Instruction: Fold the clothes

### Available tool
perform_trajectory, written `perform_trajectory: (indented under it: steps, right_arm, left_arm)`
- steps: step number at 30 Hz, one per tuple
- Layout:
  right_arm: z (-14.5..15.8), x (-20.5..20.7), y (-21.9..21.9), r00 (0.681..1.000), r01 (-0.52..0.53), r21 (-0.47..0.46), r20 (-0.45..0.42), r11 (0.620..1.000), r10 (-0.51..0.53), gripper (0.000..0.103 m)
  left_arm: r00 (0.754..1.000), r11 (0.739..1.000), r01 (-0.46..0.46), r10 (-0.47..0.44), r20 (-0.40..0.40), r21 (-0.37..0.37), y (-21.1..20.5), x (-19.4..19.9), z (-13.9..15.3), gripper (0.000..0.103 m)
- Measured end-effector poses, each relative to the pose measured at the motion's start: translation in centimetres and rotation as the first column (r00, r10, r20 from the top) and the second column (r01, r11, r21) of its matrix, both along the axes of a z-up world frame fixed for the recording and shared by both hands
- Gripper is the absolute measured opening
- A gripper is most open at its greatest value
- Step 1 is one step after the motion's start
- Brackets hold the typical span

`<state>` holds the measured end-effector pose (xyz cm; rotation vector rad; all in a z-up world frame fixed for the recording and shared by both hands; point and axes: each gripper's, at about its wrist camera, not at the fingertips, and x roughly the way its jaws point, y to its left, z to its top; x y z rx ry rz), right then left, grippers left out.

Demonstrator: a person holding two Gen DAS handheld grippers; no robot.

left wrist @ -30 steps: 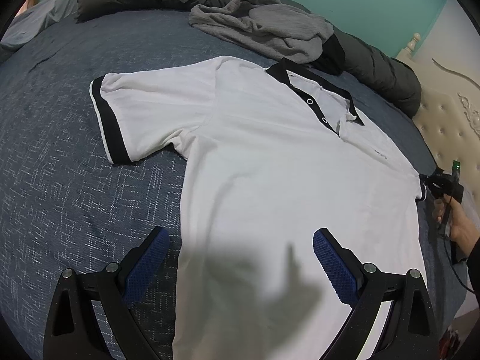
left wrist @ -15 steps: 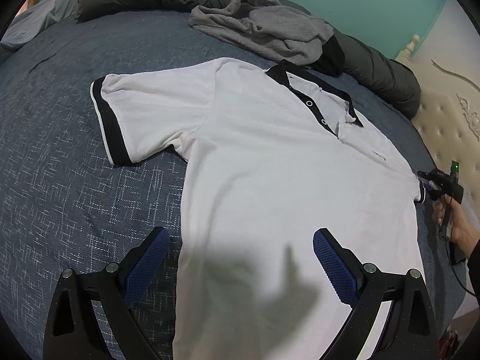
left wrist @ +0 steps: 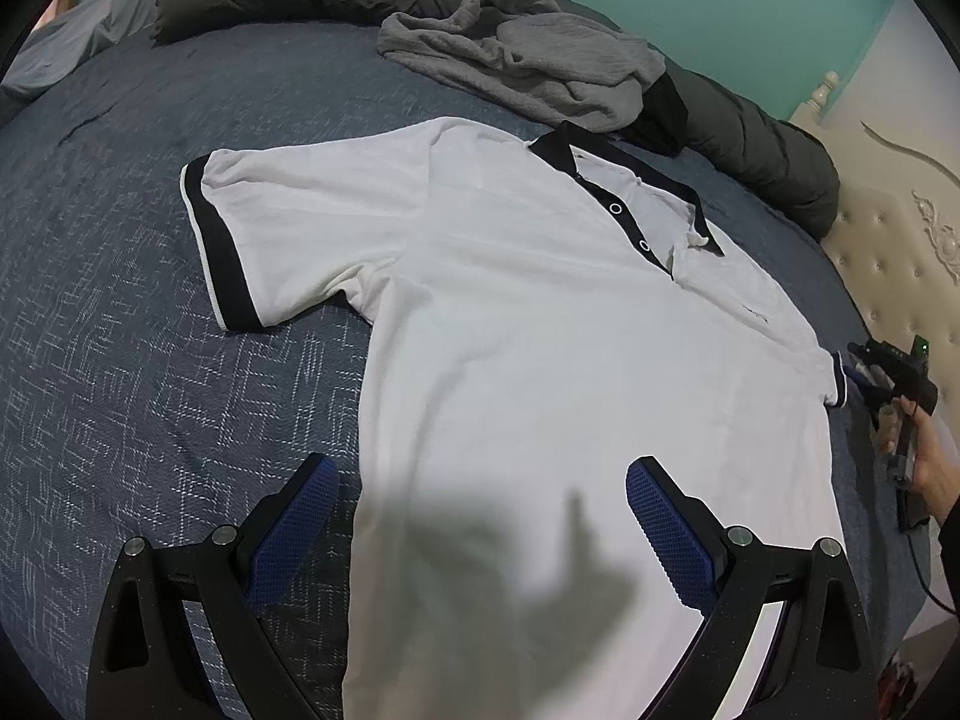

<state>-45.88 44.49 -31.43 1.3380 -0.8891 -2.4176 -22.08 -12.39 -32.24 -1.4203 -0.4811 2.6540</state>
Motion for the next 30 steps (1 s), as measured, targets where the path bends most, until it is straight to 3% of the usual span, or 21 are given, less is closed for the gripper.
perform_trajectory:
  steps: [4, 9, 16, 18, 19, 24, 30]
  right_arm:
    - [1.0, 0.8, -0.3, 1.0, 0.002, 0.022, -0.024, 1.0, -0.002, 0.043]
    - [0.6, 3.1, -3.9, 0.99, -0.144, 0.069, 0.005, 0.987, 0.144, 0.043]
    - [-2.3, 5.7, -6.3, 0.982, -0.181, 0.053, 0.066, 0.982, 0.178, 0.042]
    - [-2.5, 5.8, -6.6, 0.98, -0.193, 0.054, 0.06, 0.98, 0.189, 0.025]
    - [-2.5, 5.9, -6.8, 0.979, -0.196, 0.062, 0.061, 0.979, 0.192, 0.009]
    - [-1.5, 6.2, -6.2, 0.987, -0.153, 0.112, 0.065, 0.982, 0.146, 0.003]
    - [-3.1, 6.7, -5.4, 0.99, -0.109, 0.123, 0.108, 0.986, 0.096, 0.003]
  left_arm:
    - [1.0, 1.0, 0.002, -0.002, 0.0, 0.0, 0.0, -0.1, 0.0, 0.099]
    - [1.0, 1.0, -0.001, 0.001, -0.004, 0.003, 0.0, 0.0, 0.1, 0.099]
    - [1.0, 1.0, 0.006, -0.006, -0.013, 0.002, 0.4, 0.2, 0.4, 0.099]
    - [1.0, 1.0, 0.005, -0.005, -0.015, 0.003, 0.3, 0.2, 0.6, 0.099]
    - [1.0, 1.0, 0.003, -0.003, -0.016, 0.004, 0.2, 0.3, 0.6, 0.099]
    - [1.0, 1.0, -0.006, 0.006, -0.018, 0.012, -0.1, 0.3, 0.7, 0.099]
    - [1.0, 1.0, -0.007, 0.007, -0.023, 0.015, -0.2, 0.4, 1.0, 0.099]
